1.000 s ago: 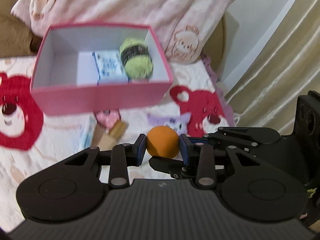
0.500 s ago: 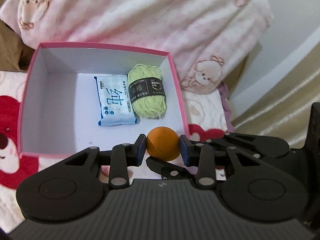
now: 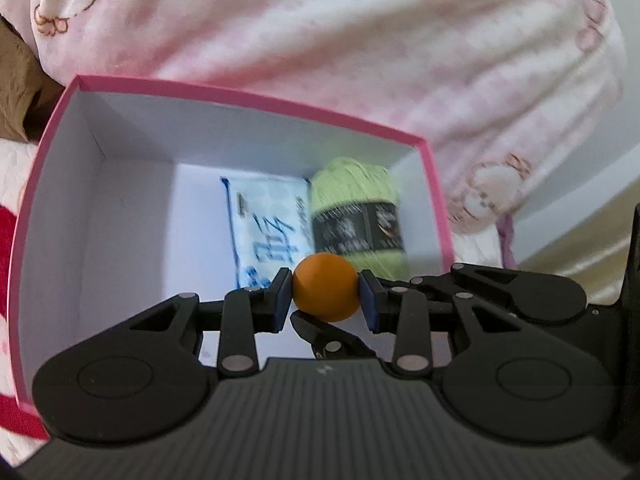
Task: Organize objects
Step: 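Lift the orange sponge with the left gripper and carry it into the box, then lower the sponge onto the wipes packet and open the left gripper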
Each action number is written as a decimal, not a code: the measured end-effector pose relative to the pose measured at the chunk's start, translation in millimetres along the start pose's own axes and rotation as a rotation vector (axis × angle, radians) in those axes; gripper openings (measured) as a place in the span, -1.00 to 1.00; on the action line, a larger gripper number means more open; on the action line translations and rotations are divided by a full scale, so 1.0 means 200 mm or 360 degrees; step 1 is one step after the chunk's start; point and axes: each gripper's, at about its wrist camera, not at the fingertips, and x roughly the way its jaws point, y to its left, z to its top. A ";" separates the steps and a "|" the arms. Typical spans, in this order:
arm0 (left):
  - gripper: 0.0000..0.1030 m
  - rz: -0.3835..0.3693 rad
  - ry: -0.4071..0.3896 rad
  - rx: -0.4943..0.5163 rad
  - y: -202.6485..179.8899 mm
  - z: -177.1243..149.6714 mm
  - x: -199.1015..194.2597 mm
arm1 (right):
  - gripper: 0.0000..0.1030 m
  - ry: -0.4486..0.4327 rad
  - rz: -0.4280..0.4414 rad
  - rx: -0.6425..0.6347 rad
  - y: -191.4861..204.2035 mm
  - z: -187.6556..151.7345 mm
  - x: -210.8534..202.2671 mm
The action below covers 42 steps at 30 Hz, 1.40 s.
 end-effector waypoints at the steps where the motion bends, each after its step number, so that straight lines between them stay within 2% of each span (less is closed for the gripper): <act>1: -0.33 0.0010 -0.0005 -0.0013 0.01 0.02 0.02 | -0.16 -0.0006 -0.0002 0.0011 -0.01 0.02 0.03; 5: -0.33 0.0048 -0.0003 -0.0077 0.07 0.11 0.14 | -0.17 -0.0008 -0.0040 0.0020 -0.04 0.09 0.16; 7: -0.29 0.0042 0.0011 -0.0114 0.10 0.13 0.18 | -0.17 -0.0009 -0.0091 0.0024 -0.04 0.12 0.22; 11: -0.28 0.0039 -0.0002 -0.0170 0.16 0.15 0.24 | -0.17 0.0003 -0.0101 0.0047 -0.05 0.16 0.31; 13: -0.37 0.0023 -0.0006 -0.0186 0.18 0.15 0.27 | -0.16 0.0013 -0.0082 0.0059 -0.06 0.17 0.34; 15: -0.41 0.0040 0.0013 -0.0175 0.18 0.16 0.30 | -0.04 0.0018 -0.0029 0.0077 -0.08 0.16 0.34; 16: -0.42 0.0036 -0.0001 -0.0170 0.18 0.15 0.31 | 0.04 0.0011 -0.0001 0.0080 -0.09 0.16 0.32; 18: -0.43 0.0024 -0.0040 -0.0141 0.17 0.16 0.31 | 0.05 -0.0008 0.0018 0.0045 -0.09 0.14 0.29; 21: -0.43 -0.0028 -0.0053 -0.0119 0.15 0.18 0.34 | -0.31 -0.0046 -0.0023 -0.0007 -0.09 0.12 0.27; 22: -0.42 -0.0018 -0.0053 -0.0098 0.14 0.18 0.35 | -0.58 -0.0051 -0.0058 -0.0005 -0.10 0.12 0.27; 23: -0.42 -0.0002 -0.0043 -0.0082 0.14 0.18 0.35 | -0.76 -0.0053 -0.0082 0.0005 -0.11 0.12 0.28; 26: -0.41 0.0021 -0.0014 -0.0078 0.13 0.20 0.35 | -0.79 -0.0085 -0.0059 0.0094 -0.16 0.13 0.29; 31: -0.42 0.0060 -0.0027 -0.0049 0.12 0.19 0.31 | -0.77 -0.0096 -0.0050 0.0114 -0.16 0.14 0.30; 34: -0.44 0.0127 -0.0036 0.0014 0.09 0.17 0.30 | -0.69 -0.0106 0.0005 0.0146 -0.16 0.13 0.27; 37: -0.43 0.0144 -0.0048 0.0048 0.08 0.15 0.27 | -0.53 -0.0139 0.0056 0.0178 -0.16 0.10 0.21; 42: -0.28 0.0165 -0.0051 0.0128 0.04 0.12 0.17 | -0.42 -0.0156 0.0095 0.0190 -0.14 0.04 0.09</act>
